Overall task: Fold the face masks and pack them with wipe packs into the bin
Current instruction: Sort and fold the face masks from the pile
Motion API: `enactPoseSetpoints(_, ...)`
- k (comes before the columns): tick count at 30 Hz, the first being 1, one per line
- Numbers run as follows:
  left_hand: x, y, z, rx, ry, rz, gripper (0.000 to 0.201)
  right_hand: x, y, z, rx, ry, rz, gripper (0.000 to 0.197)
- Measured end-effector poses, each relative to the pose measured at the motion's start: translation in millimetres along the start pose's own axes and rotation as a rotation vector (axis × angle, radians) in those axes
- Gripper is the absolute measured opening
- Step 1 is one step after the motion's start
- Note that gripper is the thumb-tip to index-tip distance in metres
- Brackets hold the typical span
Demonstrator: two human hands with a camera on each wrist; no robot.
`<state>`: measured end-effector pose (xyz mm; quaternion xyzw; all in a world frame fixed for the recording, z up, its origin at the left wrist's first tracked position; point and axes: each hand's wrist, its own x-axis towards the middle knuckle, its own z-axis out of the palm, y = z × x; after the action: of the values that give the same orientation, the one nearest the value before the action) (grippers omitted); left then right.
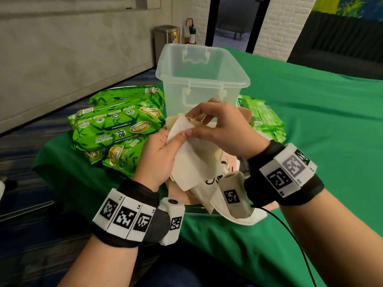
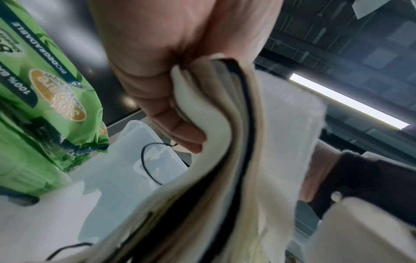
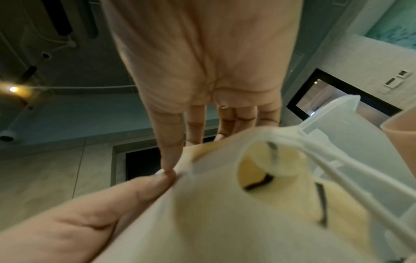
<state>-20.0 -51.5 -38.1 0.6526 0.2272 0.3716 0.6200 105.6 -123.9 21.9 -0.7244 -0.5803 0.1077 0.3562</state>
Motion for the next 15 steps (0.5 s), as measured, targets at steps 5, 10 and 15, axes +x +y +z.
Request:
enactPoseSetpoints(5, 0.4, -2.2, -1.3, 0.063, -0.020, 0.064, 0.021, 2.1, 4.5, 1.1, 0.069, 0.070, -0.005, 0.015)
enactPoseSetpoints(10, 1.6, -2.6, -1.6, 0.166, -0.044, 0.116, 0.017, 3.1, 4.0, 0.7, 0.092, -0.011, -0.067, 0.020)
enactPoseSetpoints(15, 2.6, -4.0, -2.1, 0.168, -0.066, 0.135, 0.018, 2.1, 7.7, 2.0, 0.176, 0.111, -0.100, 0.017)
